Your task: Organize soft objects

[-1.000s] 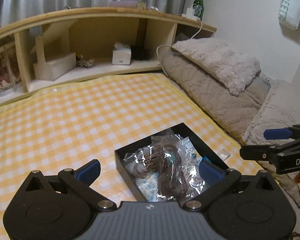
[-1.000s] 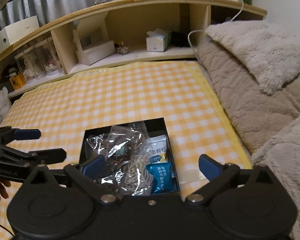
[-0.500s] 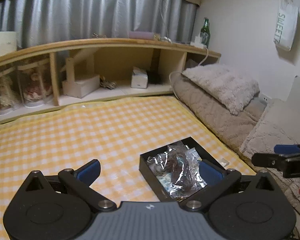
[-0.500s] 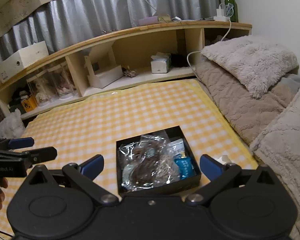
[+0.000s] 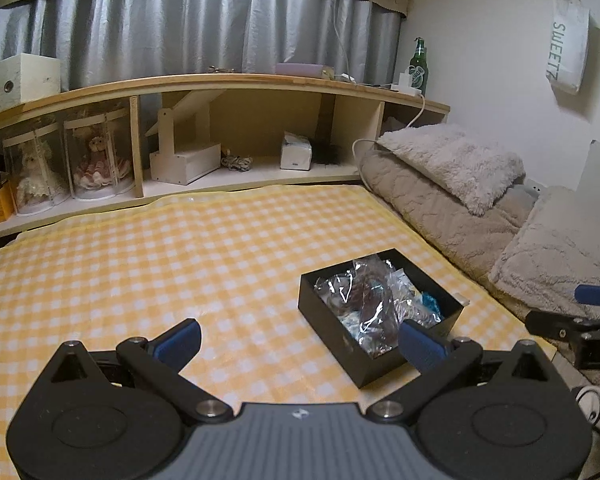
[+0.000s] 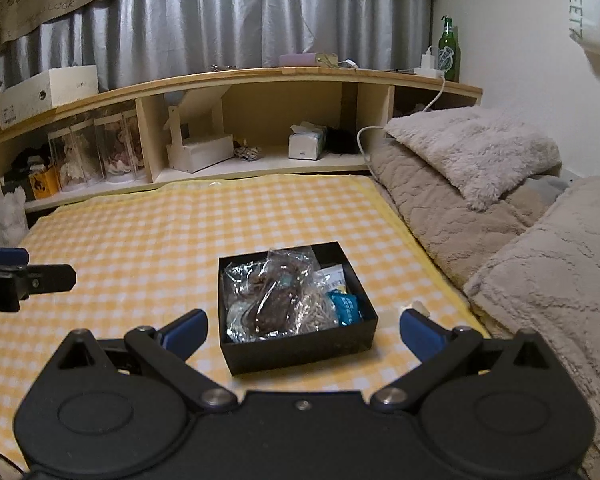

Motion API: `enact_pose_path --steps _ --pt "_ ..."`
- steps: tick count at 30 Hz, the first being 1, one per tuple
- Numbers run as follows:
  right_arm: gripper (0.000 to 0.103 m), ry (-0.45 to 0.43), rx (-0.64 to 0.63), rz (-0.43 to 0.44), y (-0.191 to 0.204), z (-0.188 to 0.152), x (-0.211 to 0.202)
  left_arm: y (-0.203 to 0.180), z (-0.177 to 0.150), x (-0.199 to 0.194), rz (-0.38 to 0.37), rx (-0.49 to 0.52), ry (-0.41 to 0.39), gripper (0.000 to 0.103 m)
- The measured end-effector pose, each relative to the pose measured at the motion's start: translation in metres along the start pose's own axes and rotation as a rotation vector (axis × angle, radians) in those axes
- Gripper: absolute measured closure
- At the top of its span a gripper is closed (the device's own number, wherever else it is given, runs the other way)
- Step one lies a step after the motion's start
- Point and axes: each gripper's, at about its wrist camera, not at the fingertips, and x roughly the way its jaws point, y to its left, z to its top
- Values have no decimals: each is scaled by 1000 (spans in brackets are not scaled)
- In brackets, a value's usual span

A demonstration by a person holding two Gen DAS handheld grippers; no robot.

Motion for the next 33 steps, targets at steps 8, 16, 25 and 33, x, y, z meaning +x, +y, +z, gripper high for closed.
enact_pose_path --steps 8,16,25,33 --pt "0 -47 9 -19 3 -18 -1 6 -21 2 35 -3 -8 0" --pt "0 -68 -6 -22 6 -27 1 5 -28 1 50 -2 -33 0" --pt "0 -75 27 -12 2 -31 3 2 -33 1 62 12 -32 0" --pt "0 -82 14 -18 7 -33 2 4 -32 0 67 3 -43 0"
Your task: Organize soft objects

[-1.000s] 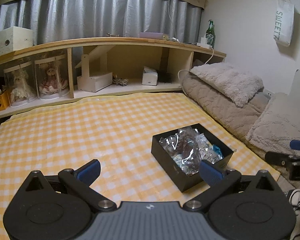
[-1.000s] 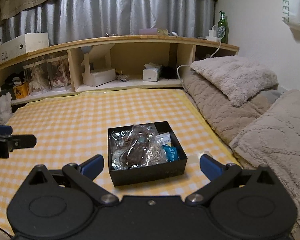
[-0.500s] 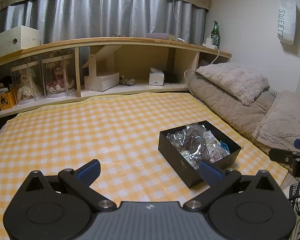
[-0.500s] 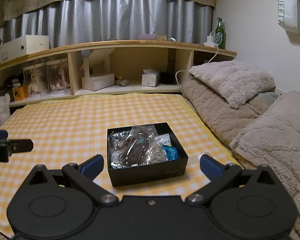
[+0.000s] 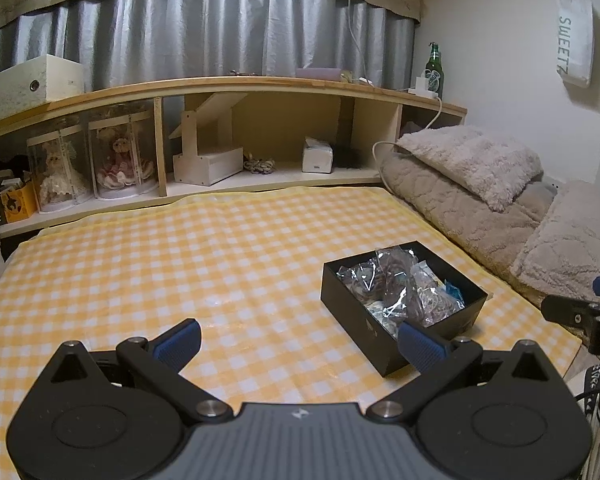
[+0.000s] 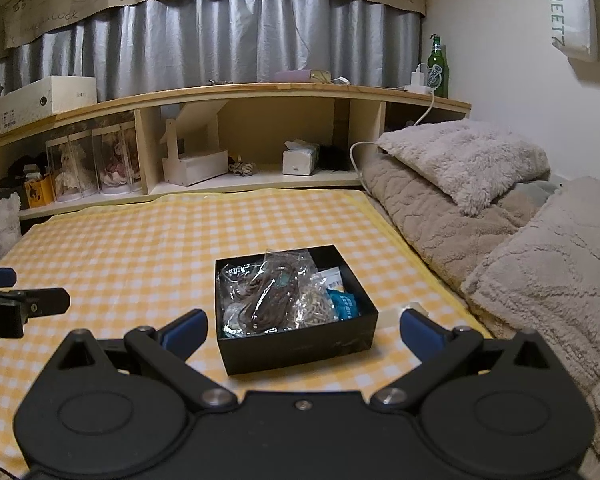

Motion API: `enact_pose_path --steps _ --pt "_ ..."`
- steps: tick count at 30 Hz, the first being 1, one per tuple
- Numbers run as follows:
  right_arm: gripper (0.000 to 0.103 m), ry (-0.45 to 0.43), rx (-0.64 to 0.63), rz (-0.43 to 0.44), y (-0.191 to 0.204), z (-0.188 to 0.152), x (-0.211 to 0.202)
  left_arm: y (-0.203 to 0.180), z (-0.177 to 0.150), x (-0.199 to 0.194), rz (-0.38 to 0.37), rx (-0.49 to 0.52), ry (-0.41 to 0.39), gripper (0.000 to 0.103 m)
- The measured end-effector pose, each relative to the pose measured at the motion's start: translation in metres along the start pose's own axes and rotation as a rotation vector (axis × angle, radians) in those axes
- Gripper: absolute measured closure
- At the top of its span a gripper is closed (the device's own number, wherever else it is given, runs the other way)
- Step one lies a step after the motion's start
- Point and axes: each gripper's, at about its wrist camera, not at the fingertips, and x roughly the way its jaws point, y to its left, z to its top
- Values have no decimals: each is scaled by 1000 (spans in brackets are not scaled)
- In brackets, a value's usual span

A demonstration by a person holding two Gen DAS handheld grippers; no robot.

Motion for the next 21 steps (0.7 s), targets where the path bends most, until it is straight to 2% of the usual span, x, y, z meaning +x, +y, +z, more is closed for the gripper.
enact_pose_path --steps 21 --pt "0 -9 -12 0 -1 -1 -1 -3 0 -5 1 10 -14 0"
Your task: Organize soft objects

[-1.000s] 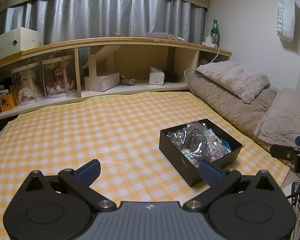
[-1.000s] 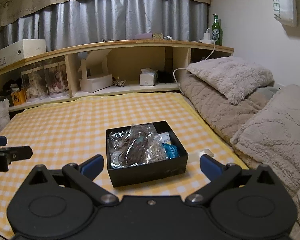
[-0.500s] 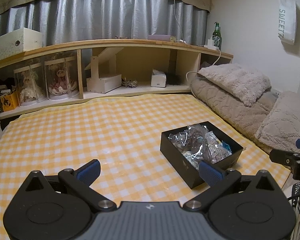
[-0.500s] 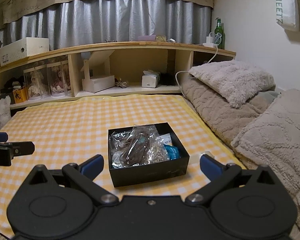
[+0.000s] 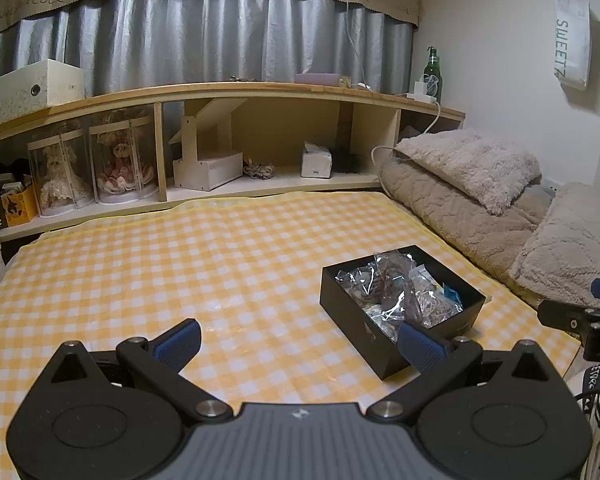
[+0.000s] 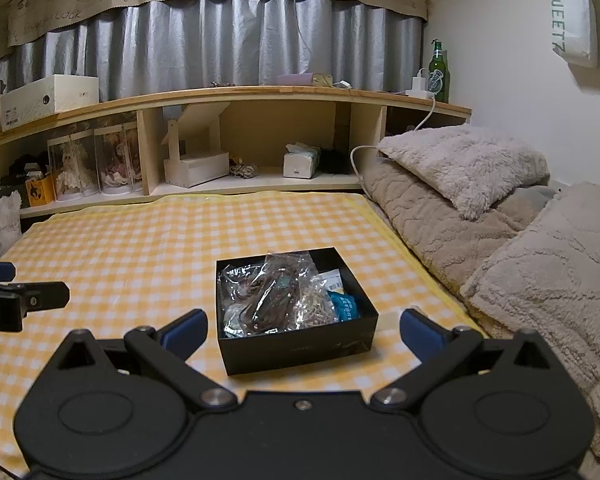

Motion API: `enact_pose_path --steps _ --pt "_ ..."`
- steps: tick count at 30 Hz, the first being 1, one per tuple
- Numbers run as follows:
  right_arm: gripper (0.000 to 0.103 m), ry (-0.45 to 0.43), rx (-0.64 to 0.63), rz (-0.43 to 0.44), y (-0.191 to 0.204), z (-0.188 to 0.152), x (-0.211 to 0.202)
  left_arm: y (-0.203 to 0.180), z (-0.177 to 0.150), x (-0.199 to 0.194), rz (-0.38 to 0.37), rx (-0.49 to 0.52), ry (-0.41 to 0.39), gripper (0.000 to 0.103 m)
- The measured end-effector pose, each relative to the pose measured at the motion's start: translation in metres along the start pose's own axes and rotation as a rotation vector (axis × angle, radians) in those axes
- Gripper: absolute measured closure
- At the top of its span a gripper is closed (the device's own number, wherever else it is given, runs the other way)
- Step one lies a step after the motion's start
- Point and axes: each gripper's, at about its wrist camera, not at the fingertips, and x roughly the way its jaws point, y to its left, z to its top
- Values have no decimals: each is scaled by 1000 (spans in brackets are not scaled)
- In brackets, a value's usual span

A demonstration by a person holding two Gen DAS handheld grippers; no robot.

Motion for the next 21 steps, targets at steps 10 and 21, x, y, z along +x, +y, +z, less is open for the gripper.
enact_pose_path --steps 10,21 --pt "0 -1 0 1 -1 0 0 -2 0 0 5 1 -5 0" --pt "0 -1 -1 2 -1 0 0 -1 0 -1 5 2 -6 0"
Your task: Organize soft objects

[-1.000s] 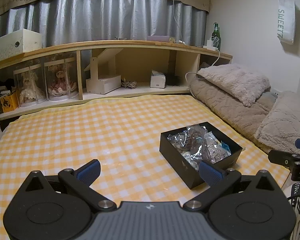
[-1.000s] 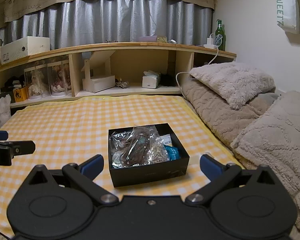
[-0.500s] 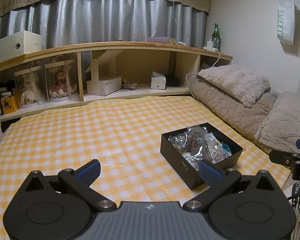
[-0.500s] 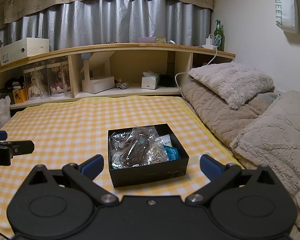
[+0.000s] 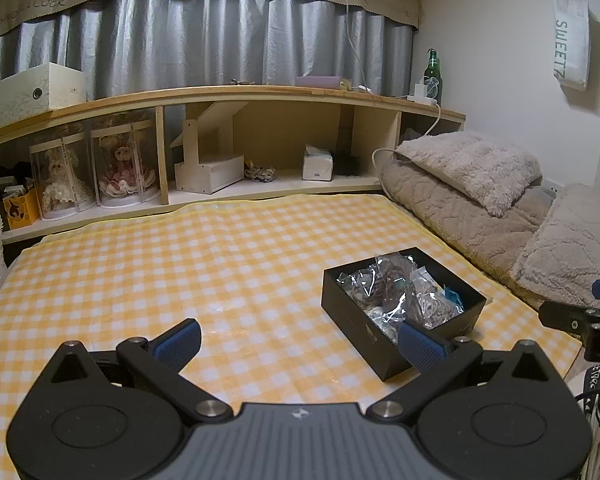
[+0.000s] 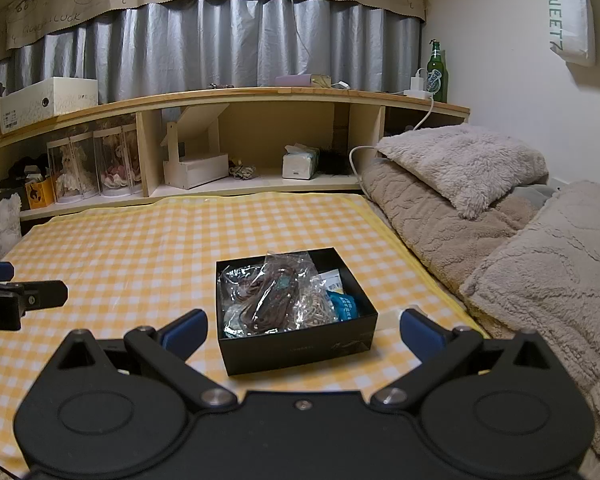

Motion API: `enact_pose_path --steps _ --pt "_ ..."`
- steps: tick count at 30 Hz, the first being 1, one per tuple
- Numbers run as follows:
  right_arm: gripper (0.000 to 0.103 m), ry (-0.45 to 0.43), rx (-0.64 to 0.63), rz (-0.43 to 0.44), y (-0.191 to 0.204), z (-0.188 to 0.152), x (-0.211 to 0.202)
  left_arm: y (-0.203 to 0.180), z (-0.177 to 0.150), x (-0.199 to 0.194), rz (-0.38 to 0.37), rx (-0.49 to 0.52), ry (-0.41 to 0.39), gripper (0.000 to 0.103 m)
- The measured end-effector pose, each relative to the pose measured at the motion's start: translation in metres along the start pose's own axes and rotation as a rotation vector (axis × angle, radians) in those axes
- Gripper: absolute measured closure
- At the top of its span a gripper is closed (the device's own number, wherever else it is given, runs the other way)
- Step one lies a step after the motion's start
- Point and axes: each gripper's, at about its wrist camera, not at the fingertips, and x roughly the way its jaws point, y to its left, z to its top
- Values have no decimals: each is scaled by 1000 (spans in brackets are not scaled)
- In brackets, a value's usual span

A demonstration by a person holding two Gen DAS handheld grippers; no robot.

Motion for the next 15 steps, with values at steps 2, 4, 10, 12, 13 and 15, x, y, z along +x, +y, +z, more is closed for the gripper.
enact_pose_path --steps 2,4,10,12,13,15 --pt "0 -1 -1 0 0 0 0 0 0 0 1 0 0 0" --pt "0 0 1 -1 1 0 0 0 0 0 1 -1 0 0" --pt "0 0 2 0 0 -1 0 0 0 0 0 0 0 0" --pt "0 -1 1 0 0 -1 0 0 0 0 1 0 0 0" --pt "0 -1 1 0 0 -1 0 0 0 0 2 1 1 0" --pt "0 -2 0 1 -1 -1 0 0 0 0 0 -2 -1 0"
